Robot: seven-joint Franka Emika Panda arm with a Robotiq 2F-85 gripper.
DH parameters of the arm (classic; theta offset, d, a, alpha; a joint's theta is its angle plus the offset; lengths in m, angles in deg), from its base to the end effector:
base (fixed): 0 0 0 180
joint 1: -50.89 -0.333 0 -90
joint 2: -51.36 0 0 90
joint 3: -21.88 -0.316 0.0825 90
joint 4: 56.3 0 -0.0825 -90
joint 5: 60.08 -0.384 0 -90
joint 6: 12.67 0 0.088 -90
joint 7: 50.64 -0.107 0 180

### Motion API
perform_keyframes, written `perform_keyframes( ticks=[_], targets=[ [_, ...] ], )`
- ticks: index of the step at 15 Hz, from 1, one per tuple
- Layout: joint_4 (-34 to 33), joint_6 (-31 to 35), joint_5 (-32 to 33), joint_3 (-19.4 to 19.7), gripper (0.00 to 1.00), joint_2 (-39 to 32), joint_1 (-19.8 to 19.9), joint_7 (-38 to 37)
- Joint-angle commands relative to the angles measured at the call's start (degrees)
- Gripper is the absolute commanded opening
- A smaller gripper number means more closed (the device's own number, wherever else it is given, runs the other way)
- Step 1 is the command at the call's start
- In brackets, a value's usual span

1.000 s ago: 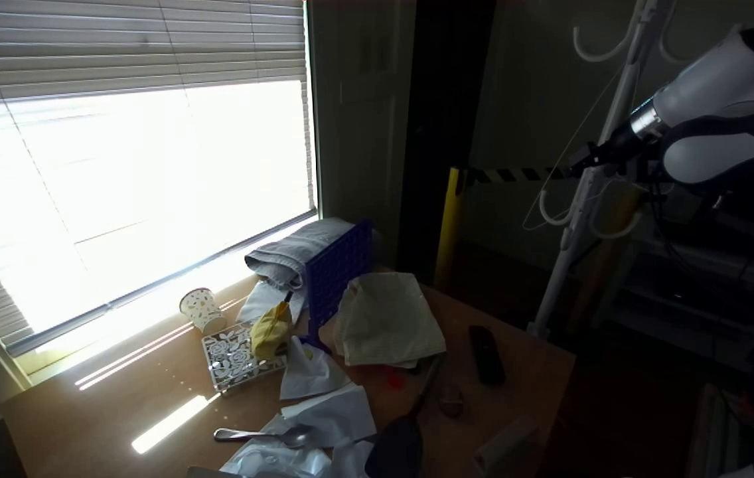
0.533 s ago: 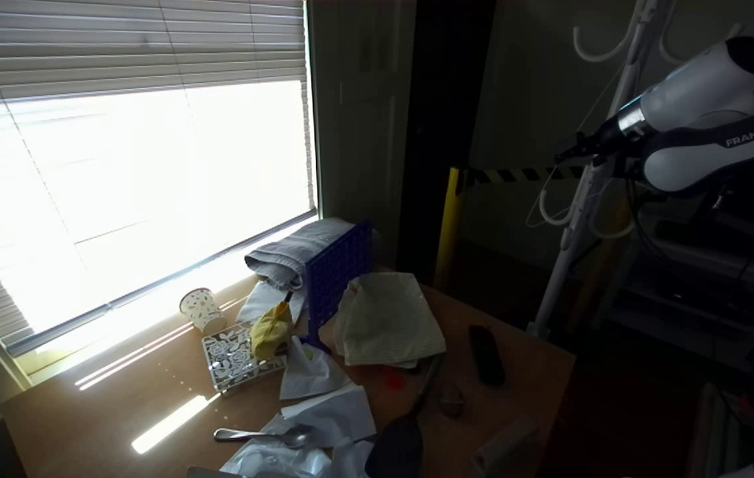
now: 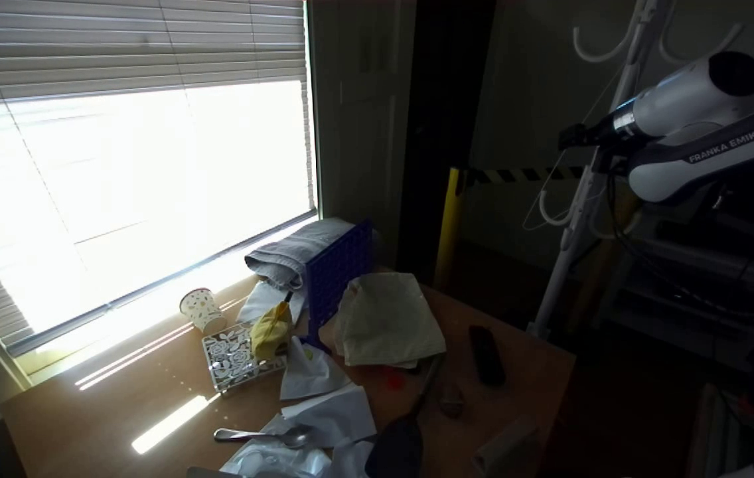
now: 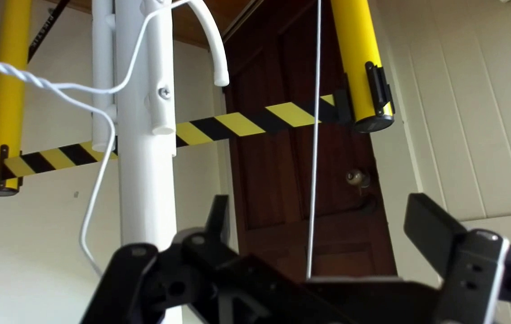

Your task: Pick up the hang wire from the stand and put it on the table

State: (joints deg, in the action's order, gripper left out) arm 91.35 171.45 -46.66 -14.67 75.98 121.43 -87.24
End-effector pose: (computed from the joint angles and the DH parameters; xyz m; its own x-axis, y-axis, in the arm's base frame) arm 0.4069 -0.2226 0.4920 0.2965 -0.4594 0.8373 -0.7443 -0.6605 -0.0989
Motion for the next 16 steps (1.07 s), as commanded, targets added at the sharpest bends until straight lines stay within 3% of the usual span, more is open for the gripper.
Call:
perform_keyframes(
  ticks=[1, 14, 15, 16],
  targets=[
    [-1.49, 1.67, -0.91, -9.15, 1.00, 1.18, 9.76, -4.89],
    [-7.12, 5.38, -2.50, -30.71, 1.00, 3.53, 30.77, -16.96],
    [-7.48, 6.02, -2.46, -31.85, 0.75, 3.80, 32.12, -17.37],
    [-7.80, 6.54, -2.44, -32.91, 0.74, 4.12, 33.36, -17.72]
  ],
)
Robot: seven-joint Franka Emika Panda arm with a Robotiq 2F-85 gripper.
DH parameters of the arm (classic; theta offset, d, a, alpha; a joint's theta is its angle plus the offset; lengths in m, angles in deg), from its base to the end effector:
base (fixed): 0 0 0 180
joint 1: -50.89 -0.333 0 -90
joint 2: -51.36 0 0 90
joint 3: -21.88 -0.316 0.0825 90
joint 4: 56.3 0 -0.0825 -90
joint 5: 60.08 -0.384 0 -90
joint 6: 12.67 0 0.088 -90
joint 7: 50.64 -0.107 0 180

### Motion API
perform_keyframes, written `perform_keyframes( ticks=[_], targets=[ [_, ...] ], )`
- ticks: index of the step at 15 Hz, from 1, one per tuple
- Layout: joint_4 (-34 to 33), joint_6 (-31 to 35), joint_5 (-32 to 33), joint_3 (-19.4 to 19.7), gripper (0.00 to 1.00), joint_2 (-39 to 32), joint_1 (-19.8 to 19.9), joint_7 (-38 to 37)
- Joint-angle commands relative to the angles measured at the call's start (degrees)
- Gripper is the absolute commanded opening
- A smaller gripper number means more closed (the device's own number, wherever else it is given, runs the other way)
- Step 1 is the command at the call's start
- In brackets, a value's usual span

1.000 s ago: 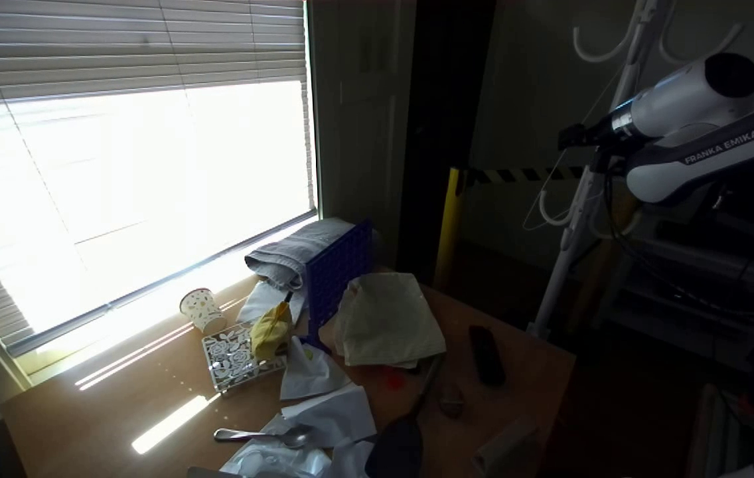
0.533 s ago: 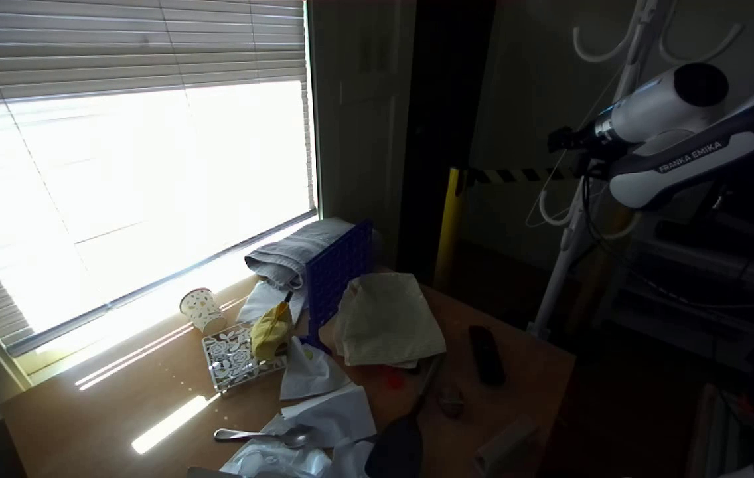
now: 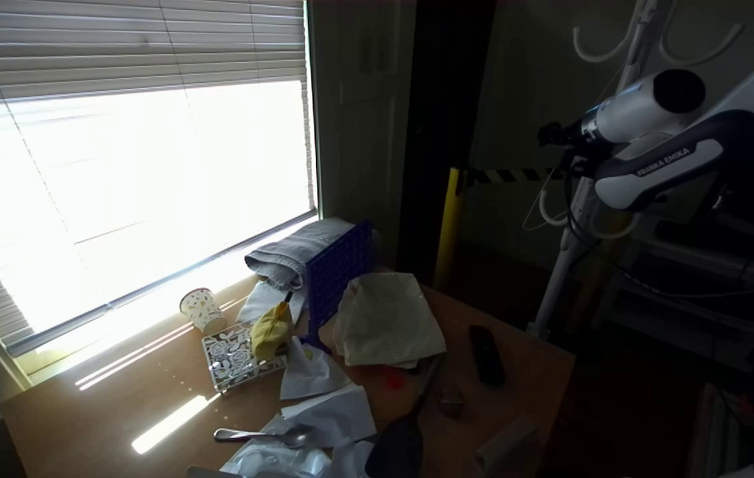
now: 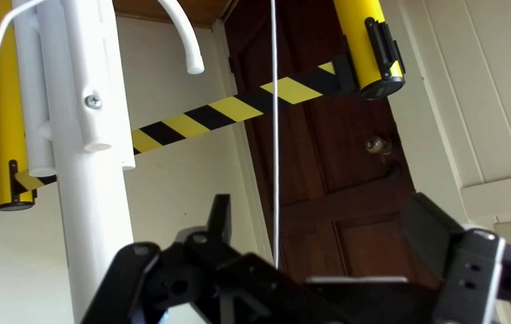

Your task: Pick up the hang wire from the stand and put it on the table

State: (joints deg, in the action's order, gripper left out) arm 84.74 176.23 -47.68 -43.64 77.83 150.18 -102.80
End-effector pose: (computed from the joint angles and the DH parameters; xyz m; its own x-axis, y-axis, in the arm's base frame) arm 0.4562 -0.2258 0.4757 0.1396 -0.5027 0.8531 -0.7962 -0.5693 -0.2051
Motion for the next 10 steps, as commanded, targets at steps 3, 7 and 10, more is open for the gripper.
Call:
perform_keyframes(
  ticks=[3, 7, 10],
  targets=[
    [-2.07, 2.55, -1.47, -6.46, 0.53, 3.12, 7.52, -3.03],
    [-3.09, 3.20, -1.55, -8.64, 0.24, 3.98, 10.23, -4.04],
    [-3.80, 3.36, -1.61, -9.67, 0.02, 4.58, 11.75, -4.41]
  ],
)
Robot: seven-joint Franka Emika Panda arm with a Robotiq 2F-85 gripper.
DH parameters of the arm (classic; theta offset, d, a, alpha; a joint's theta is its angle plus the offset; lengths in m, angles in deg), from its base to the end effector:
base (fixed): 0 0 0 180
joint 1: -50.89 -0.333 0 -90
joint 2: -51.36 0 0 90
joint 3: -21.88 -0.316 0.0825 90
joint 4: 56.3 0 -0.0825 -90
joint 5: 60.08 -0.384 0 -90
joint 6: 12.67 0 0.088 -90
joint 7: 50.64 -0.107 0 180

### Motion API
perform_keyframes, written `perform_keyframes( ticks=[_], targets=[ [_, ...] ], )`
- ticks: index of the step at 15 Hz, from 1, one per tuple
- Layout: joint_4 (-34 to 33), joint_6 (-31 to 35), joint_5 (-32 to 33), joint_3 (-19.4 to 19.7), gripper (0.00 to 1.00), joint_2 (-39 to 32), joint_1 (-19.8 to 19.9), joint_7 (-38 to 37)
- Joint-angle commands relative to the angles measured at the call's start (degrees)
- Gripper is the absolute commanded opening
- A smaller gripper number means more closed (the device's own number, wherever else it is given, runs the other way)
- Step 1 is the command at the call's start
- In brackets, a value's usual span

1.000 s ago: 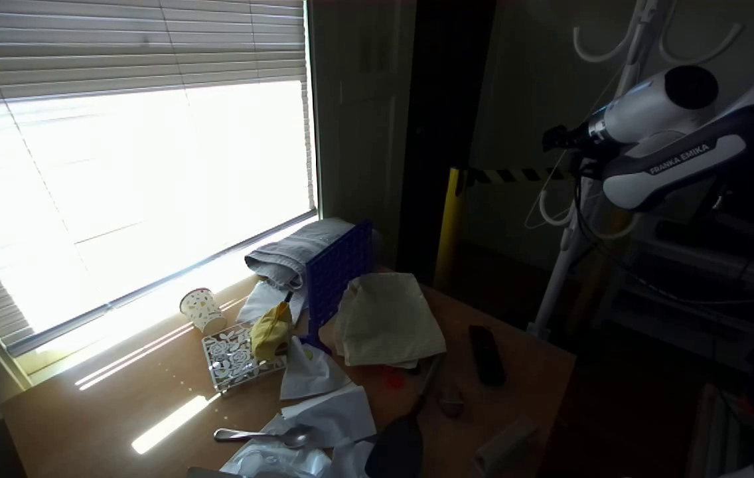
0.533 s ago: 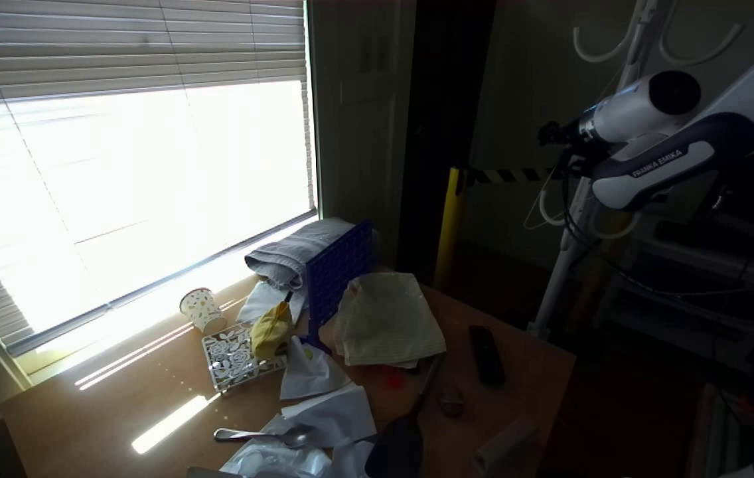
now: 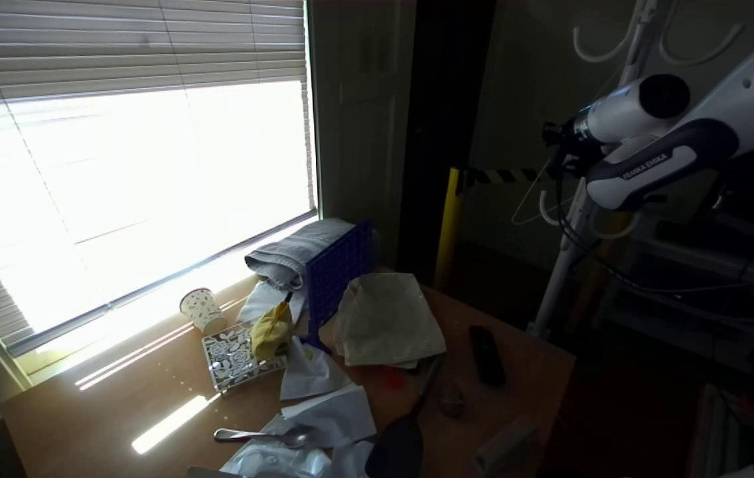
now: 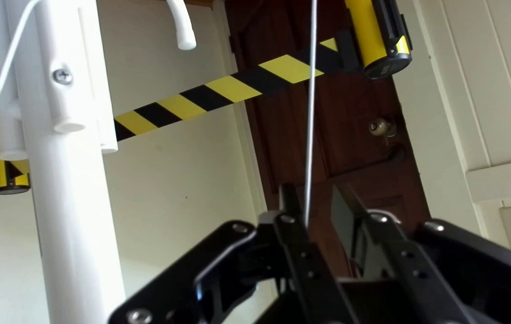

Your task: Pick up the hang wire from the stand and put it on the table

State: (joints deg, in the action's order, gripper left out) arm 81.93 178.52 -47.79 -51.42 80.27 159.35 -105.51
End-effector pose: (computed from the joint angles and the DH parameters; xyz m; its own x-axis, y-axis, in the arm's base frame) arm 0.4705 -0.2339 0.4746 0.1084 -0.4713 0.8753 -0.8012 -0.5626 -0.2037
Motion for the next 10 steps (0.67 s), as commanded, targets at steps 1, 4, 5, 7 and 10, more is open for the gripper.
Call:
perform_keyframes(
  ticks=[1, 4, 5, 7, 10],
  targets=[
    [-0.68, 1.14, -8.86, -2.46, 0.01, 2.04, 1.79, 4.92],
    [-0.84, 1.62, -14.58, -1.36, 0.00, 2.20, 0.33, 9.02],
    [-0.79, 1.67, -16.01, -0.54, 0.01, 2.28, -0.53, 10.81],
    [-0.80, 1.65, -18.47, 0.32, 0.01, 2.51, -1.55, 13.79],
    [-0.58, 2.08, -21.10, 1.71, 0.01, 2.42, -3.45, 17.84]
  ],
)
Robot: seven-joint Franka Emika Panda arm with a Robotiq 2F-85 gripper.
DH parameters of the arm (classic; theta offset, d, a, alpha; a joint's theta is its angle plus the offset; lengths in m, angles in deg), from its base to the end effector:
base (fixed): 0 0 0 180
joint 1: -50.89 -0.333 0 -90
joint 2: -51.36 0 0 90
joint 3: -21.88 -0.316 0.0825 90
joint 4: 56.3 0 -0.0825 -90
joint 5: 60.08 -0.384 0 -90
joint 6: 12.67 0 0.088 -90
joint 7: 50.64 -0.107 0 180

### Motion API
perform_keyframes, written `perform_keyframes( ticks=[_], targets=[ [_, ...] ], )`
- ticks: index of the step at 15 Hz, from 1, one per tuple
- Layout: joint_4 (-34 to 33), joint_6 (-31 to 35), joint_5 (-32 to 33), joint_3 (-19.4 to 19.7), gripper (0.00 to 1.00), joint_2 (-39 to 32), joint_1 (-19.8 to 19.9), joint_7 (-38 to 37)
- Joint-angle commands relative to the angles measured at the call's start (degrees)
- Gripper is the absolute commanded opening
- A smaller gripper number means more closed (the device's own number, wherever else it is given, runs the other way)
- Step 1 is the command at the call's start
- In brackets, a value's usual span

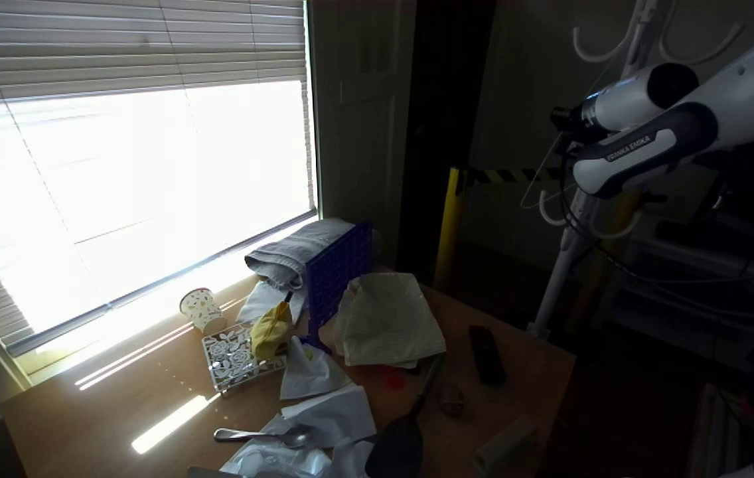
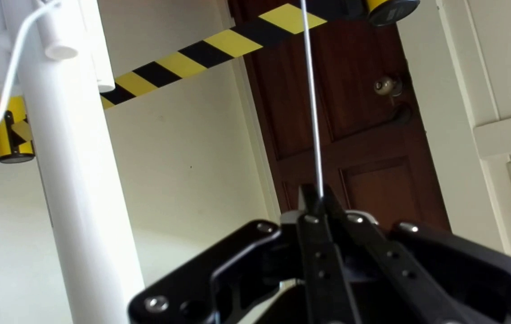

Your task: Pick up the hang wire from the stand and put it on the table

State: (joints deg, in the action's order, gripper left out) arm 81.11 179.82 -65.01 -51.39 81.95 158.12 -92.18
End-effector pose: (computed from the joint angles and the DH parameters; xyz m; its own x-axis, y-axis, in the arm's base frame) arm 0.4652 -0.2396 0.5027 0.0343 -0.4294 0.9025 -0.8042 -0.5479 -0.2301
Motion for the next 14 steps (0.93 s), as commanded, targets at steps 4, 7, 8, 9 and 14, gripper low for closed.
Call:
perform_keyframes(
  ticks=[4, 7, 8, 9, 14],
  targets=[
    [0.46, 1.81, -6.30, 3.98, 0.01, 0.46, -5.34, 9.30],
    [0.76, 2.23, -7.62, 6.55, 0.01, 0.09, -8.58, 12.72],
    [0.80, 2.34, -7.97, 7.45, 0.01, 0.06, -9.66, 13.78],
    [1.05, 2.61, -8.26, 8.53, 0.01, 0.06, -10.89, 14.93],
    [2.84, 3.38, -8.68, 13.37, 0.01, 0.11, -17.13, 18.93]
  ],
)
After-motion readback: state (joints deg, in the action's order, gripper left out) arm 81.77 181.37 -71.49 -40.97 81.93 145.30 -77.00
